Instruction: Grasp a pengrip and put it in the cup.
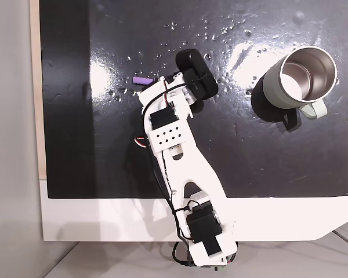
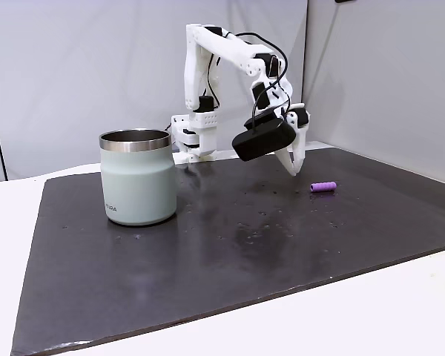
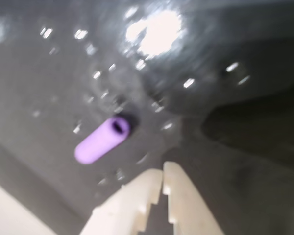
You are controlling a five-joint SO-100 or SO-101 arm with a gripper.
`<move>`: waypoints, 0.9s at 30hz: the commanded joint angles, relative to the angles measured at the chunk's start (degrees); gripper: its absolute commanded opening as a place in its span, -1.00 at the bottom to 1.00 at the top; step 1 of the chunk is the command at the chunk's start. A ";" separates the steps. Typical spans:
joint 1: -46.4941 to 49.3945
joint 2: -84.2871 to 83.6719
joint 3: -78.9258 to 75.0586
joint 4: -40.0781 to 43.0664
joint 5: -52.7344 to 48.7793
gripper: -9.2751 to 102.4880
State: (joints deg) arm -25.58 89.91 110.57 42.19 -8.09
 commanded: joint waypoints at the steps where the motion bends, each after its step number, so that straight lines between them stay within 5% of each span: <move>1: -2.20 0.26 -5.01 1.32 2.81 -0.84; 16: -7.73 -3.78 -14.33 7.65 11.51 -0.84; 27: -4.39 -5.19 -14.94 9.40 29.62 -0.84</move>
State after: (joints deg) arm -32.43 84.29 99.40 50.98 16.96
